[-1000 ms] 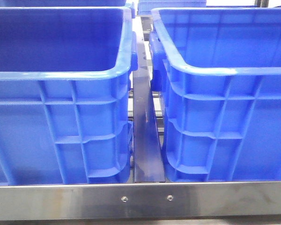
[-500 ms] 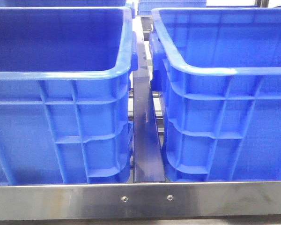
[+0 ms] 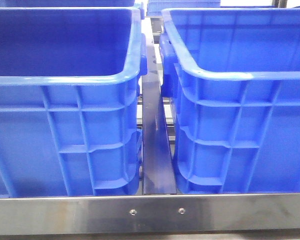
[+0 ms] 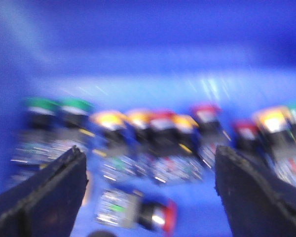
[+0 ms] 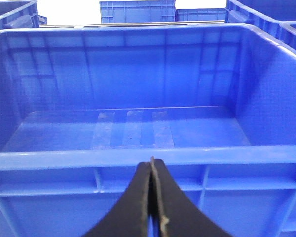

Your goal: Pick red and yellow buttons and place in box

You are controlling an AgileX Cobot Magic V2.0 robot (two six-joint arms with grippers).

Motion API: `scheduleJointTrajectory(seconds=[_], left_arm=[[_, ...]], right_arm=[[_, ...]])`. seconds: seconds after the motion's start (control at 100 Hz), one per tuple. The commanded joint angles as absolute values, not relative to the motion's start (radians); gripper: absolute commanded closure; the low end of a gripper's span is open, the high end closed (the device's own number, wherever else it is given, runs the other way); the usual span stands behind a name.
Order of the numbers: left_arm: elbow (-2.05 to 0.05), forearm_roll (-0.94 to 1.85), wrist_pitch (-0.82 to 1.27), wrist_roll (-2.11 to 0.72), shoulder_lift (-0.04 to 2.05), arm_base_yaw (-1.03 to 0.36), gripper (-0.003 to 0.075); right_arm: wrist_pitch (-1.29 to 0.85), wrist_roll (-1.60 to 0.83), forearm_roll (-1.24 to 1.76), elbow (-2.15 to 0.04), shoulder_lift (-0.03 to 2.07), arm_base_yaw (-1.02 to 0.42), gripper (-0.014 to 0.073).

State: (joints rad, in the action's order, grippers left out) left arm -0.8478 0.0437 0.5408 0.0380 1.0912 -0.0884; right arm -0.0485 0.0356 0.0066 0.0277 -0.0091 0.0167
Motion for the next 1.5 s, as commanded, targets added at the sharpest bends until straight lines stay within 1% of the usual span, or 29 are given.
scheduleJointTrajectory(seconds=[0.0,0.16,0.3,0.54,0.82,0.87,0.92,0.97,1.09,1.16,1.21,1.34,1.49], left_arm=[[-0.93,0.054,0.564,0.037,1.163,-0.112,0.0207],[-1.034,0.088,0.712,0.037,1.318,-0.112,0.0207],[-1.104,0.115,0.781,0.042,1.438,-0.112,0.0207],[-1.17,0.12,0.797,0.067,1.575,-0.112,0.0207],[-1.185,0.114,0.793,0.067,1.626,-0.112,0.0211],[-1.185,0.112,0.793,0.067,1.626,-0.112,0.0233],[-1.185,0.105,0.792,0.067,1.626,-0.112,0.0275],[-1.185,0.1,0.788,0.067,1.626,-0.112,0.033],[-1.185,0.093,0.783,0.067,1.626,-0.112,0.049],[-1.185,0.093,0.779,0.067,1.626,-0.112,0.0552],[-1.185,0.093,0.775,0.067,1.626,-0.112,0.0567],[-1.185,0.093,0.768,0.067,1.61,-0.112,0.0567],[-1.185,0.097,0.741,0.019,1.527,-0.126,0.0567]], right_arm=[[0.033,0.033,0.0,0.008,-0.036,0.022,0.0653],[0.033,0.033,0.0,0.008,-0.036,0.022,0.0653],[0.033,0.033,0.0,0.008,-0.036,0.022,0.0653],[0.033,0.033,0.0,0.008,-0.036,0.022,0.0653],[0.033,0.033,0.0,0.008,-0.036,0.022,0.0653],[0.033,0.033,0.0,0.008,-0.036,0.022,0.0653],[0.033,0.033,0.0,0.008,-0.036,0.022,0.0653],[0.033,0.033,0.0,0.008,-0.036,0.022,0.0653],[0.033,0.033,0.0,0.008,-0.036,0.022,0.0653],[0.033,0.033,0.0,0.008,-0.036,0.022,0.0653],[0.033,0.033,0.0,0.008,-0.036,0.022,0.0653],[0.033,0.033,0.0,0.008,-0.036,0.022,0.0653],[0.033,0.033,0.0,0.008,-0.036,0.022,0.0653]])
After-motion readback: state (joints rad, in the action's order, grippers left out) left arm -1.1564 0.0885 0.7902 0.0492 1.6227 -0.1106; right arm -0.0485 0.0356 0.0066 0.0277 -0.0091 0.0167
